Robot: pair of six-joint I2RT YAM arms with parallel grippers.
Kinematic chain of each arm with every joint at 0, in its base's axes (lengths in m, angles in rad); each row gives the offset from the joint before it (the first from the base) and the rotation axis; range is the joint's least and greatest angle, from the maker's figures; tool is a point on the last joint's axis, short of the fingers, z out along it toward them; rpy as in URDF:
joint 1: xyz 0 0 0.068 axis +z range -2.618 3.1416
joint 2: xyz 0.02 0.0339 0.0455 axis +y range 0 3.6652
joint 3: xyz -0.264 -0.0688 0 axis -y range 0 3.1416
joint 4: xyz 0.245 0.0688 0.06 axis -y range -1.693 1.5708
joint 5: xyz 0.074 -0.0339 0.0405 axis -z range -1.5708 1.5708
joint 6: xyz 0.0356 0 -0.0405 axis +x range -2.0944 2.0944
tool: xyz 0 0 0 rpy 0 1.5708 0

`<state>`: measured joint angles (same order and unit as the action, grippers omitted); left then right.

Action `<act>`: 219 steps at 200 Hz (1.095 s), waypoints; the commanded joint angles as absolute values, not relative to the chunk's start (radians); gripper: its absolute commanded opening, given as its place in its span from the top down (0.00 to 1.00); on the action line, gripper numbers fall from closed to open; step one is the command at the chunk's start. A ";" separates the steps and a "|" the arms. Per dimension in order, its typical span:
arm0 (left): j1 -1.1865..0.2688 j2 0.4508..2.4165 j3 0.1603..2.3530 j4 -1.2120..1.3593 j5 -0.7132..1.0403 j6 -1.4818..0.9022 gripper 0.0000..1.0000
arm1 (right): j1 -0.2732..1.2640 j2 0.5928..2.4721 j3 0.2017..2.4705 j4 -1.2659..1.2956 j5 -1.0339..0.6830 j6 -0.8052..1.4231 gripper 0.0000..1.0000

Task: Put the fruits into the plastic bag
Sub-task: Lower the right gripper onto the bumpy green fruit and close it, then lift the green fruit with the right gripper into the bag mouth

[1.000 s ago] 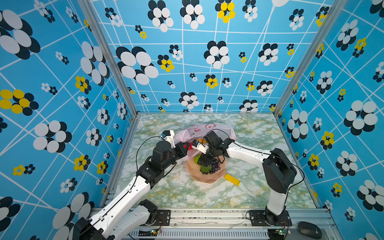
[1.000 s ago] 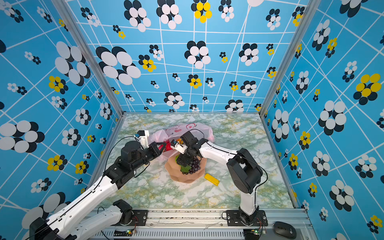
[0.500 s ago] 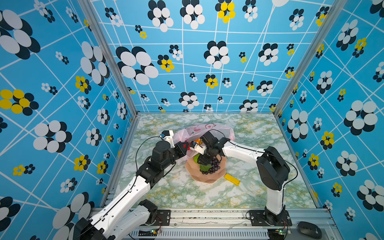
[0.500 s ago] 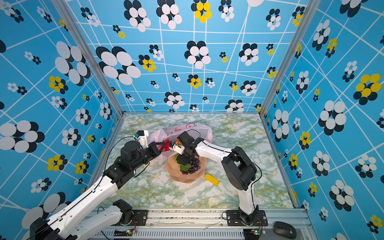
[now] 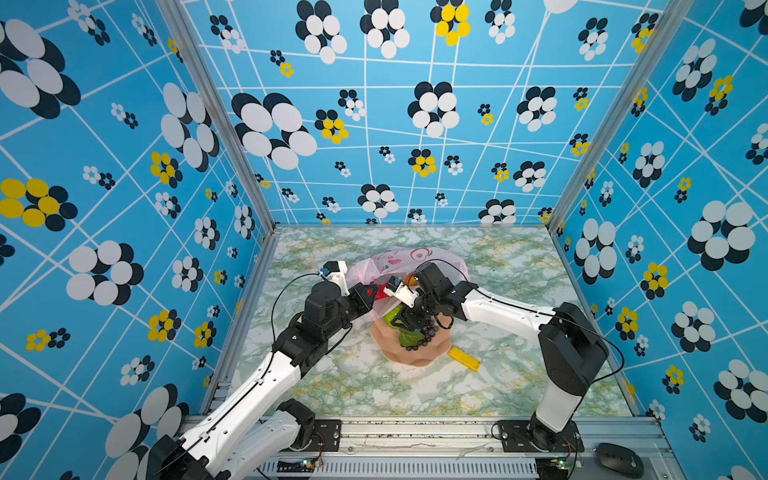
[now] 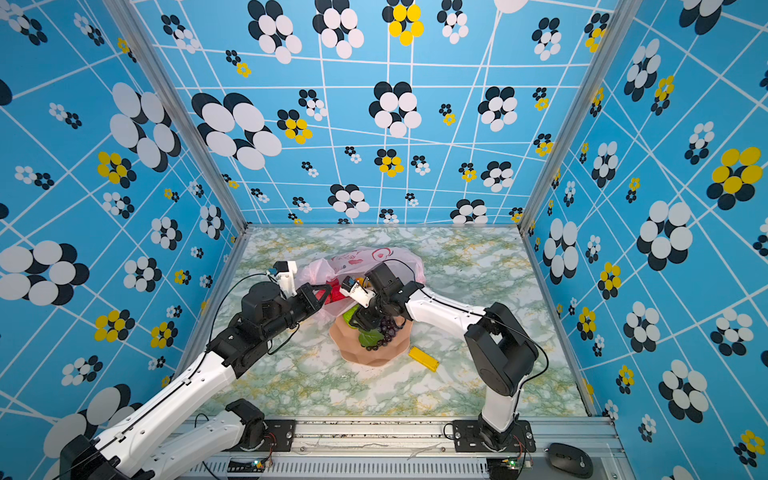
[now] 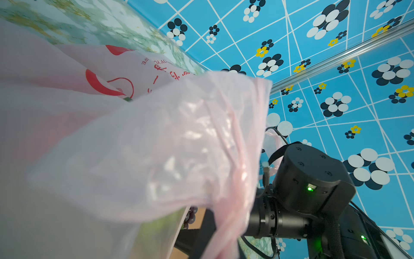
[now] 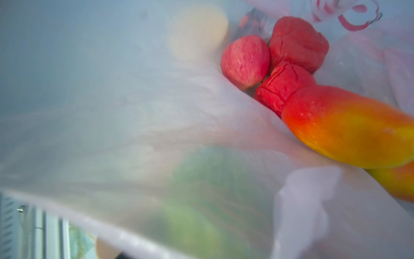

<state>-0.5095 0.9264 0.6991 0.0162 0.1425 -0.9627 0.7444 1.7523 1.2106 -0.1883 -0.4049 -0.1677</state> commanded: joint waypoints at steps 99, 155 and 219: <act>-0.508 0.925 0.685 0.045 0.167 -0.991 1.00 | 0.596 1.415 0.803 0.491 -0.736 0.476 0.38; -0.511 0.906 0.678 0.033 0.174 -0.985 1.00 | 0.588 1.224 0.787 0.396 -0.706 0.542 0.35; -0.518 0.885 0.657 0.034 0.173 -0.994 1.00 | 0.588 1.352 0.987 0.206 -0.678 0.516 0.38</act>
<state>-0.5110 0.9016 0.6662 0.0292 0.1650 -0.9874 0.5911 1.2819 0.9188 0.2848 -0.6888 0.5133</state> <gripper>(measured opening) 0.040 0.656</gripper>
